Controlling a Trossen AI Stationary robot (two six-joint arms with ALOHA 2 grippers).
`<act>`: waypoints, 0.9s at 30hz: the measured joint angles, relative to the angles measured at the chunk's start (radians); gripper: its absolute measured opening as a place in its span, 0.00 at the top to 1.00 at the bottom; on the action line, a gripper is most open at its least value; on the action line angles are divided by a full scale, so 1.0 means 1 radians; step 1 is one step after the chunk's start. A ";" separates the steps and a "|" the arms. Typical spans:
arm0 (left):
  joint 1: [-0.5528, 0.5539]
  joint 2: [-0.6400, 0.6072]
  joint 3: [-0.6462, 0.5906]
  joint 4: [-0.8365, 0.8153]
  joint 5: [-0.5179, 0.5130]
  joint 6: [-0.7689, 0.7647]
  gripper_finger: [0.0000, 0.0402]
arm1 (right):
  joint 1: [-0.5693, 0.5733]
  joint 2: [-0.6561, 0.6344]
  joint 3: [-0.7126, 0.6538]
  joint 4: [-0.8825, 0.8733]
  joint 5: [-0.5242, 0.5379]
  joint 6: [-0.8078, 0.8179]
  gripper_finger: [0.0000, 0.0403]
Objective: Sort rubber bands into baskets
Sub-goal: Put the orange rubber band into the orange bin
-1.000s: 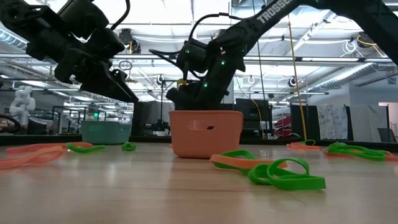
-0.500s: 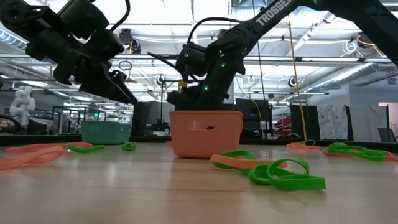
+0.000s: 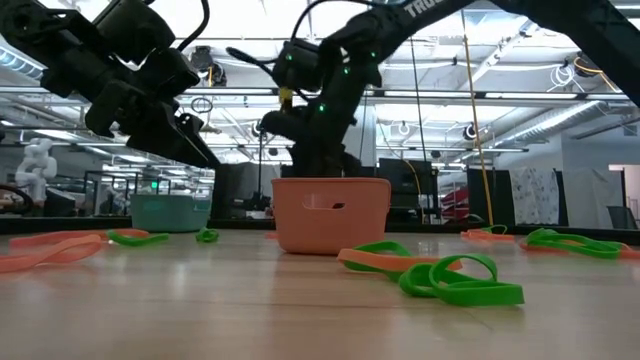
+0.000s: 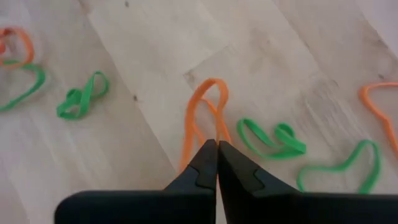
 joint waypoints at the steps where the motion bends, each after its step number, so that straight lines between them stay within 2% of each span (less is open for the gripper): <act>1: 0.000 0.000 0.000 -0.003 0.000 0.000 0.50 | 0.003 0.000 0.019 -0.026 0.001 -0.011 1.00; 4: 0.000 0.000 0.000 -0.012 0.000 0.000 0.50 | 0.017 0.000 0.071 -0.076 0.017 -0.032 1.00; 9: 0.000 0.000 0.000 -0.038 -0.006 0.001 0.50 | 0.040 0.000 0.170 -0.259 0.121 -0.046 1.00; 13: 0.000 0.000 0.000 -0.044 -0.006 0.001 0.50 | 0.071 -0.011 0.195 -0.360 0.146 -0.043 1.00; 27: 0.020 0.000 0.000 -0.041 -0.005 0.003 0.50 | 0.281 -0.026 0.195 -0.413 0.165 0.124 1.00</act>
